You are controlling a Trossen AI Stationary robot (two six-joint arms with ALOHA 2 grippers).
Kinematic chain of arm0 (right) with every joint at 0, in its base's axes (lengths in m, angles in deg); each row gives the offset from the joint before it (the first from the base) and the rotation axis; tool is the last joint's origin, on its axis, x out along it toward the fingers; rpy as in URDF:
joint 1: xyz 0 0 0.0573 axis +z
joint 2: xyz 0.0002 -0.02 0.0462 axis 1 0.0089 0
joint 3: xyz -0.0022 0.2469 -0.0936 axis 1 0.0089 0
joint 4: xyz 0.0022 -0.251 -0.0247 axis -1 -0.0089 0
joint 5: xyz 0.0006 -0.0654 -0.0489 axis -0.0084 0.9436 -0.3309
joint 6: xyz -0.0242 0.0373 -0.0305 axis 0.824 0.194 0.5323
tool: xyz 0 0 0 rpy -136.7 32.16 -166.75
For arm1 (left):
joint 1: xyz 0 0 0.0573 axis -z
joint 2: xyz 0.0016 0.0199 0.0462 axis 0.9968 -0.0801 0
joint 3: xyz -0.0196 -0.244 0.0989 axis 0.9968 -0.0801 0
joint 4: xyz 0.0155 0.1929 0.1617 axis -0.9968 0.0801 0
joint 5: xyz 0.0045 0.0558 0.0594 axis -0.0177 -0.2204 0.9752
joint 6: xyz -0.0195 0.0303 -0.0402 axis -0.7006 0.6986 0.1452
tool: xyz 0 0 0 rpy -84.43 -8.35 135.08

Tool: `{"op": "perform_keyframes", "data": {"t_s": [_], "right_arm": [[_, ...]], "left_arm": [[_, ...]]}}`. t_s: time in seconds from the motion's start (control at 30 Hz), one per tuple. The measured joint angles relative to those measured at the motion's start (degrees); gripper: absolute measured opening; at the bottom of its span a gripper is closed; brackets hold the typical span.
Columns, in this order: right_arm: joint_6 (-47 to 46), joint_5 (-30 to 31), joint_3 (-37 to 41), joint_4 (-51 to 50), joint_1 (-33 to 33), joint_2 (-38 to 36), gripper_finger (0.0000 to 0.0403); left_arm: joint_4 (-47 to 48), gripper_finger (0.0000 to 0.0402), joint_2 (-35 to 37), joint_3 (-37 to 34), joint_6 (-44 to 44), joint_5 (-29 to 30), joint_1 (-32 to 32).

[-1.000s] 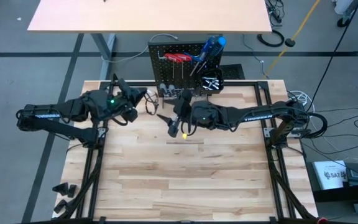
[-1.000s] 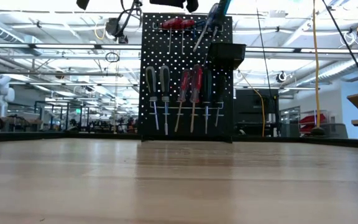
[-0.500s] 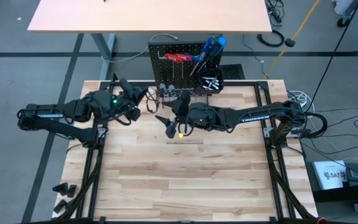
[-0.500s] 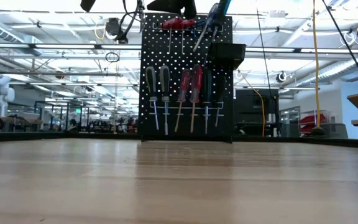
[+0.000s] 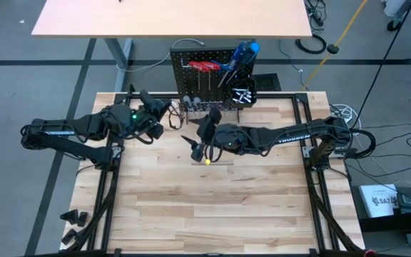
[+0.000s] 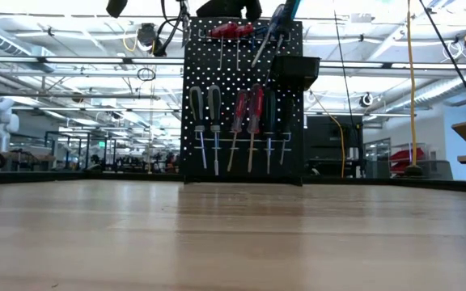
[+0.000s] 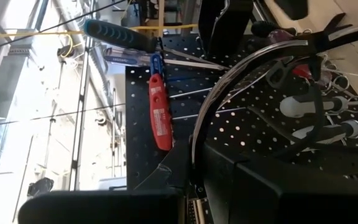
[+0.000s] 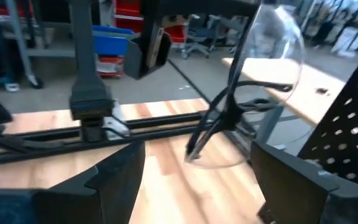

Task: Hang tools onto peg board
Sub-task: Hang the safety glasses on the pegboard

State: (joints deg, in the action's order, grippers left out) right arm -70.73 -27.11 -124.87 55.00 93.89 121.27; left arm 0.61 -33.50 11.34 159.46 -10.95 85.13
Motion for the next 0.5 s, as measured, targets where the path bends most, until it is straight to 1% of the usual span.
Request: {"op": "perform_keyframes", "data": {"t_s": [0.07, 0.17, 0.3, 0.43, 0.5], "right_arm": [[1.64, 1.51, 0.00, 0.97, 0.22, 0.00, 0.0286], [0.32, 3.05, 0.00, 1.25, 0.05, 0.00, 0.0286], [-2.98, 2.61, 0.00, 1.69, -1.31, 0.27, 0.0286], [-4.72, -1.38, -0.07, 2.50, -2.56, 0.80, 0.0286], [-5.21, -1.59, -0.07, 3.79, -2.95, 0.96, 0.0286]], "left_arm": [[-0.04, 0.0026, 0.02, 0.00, -0.27, 0.03, 0.00], [-0.10, 0.0026, 0.02, 0.00, -0.29, 0.03, 0.00], [-1.05, 0.0026, 0.02, 0.00, -0.30, 0.03, 0.00], [-2.33, 0.0026, 0.02, 0.00, -0.42, -0.13, 0.00], [-2.71, 0.0026, 0.00, 0.00, -0.42, -0.30, 0.00]]}}
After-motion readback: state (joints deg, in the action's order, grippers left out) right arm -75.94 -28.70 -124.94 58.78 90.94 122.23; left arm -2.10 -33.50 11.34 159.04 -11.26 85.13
